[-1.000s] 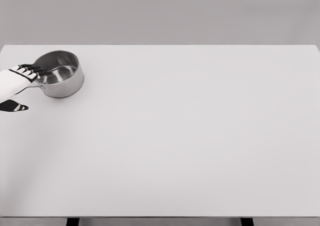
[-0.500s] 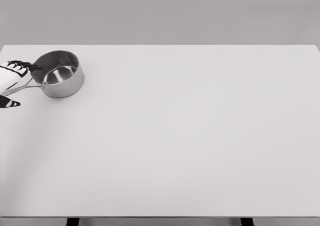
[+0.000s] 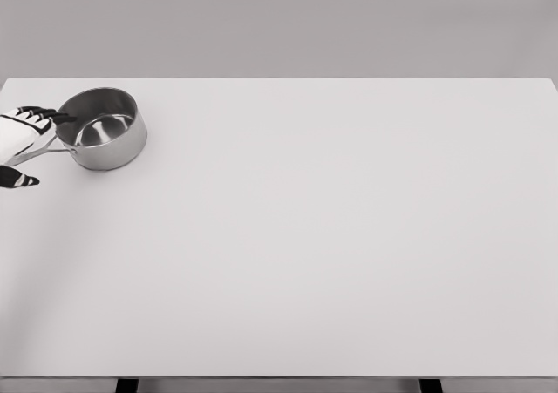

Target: Rotate pot handle

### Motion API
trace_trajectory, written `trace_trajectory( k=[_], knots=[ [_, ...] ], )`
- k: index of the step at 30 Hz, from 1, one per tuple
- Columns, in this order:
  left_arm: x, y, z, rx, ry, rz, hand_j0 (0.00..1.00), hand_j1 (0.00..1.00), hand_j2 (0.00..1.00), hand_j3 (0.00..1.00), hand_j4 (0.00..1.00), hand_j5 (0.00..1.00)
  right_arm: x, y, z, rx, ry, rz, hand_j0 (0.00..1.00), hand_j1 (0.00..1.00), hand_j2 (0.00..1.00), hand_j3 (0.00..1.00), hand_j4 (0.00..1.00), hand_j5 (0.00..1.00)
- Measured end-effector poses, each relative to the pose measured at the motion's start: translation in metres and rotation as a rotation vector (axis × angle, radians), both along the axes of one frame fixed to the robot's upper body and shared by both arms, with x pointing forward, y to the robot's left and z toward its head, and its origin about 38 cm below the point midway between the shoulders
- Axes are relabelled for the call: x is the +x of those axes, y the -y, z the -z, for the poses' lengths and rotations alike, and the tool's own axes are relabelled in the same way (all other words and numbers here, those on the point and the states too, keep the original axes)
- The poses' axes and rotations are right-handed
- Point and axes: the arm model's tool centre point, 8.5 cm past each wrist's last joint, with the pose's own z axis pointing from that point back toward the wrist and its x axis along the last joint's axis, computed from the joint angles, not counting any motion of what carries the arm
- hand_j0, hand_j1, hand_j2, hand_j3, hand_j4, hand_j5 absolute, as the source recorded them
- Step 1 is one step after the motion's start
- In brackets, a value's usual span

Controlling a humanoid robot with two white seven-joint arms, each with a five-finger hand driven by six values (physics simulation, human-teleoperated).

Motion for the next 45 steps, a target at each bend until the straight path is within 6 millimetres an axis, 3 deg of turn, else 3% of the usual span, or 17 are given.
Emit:
trace_trajectory(
  k=[21,45],
  knots=[
    [0.008,-0.007,0.012,-0.039,-0.023,-0.040,1.00,1.00,1.00,1.00,1.00,1.00,0.000,0.000,0.000,0.000,0.000,0.000,1.00,1.00,1.00,1.00,1.00,1.00],
    [0.018,-0.023,0.002,-0.050,-0.011,-0.086,1.00,1.00,1.00,1.00,1.00,1.00,0.000,0.000,0.000,0.000,0.000,0.000,1.00,1.00,1.00,1.00,1.00,1.00]
  ],
)
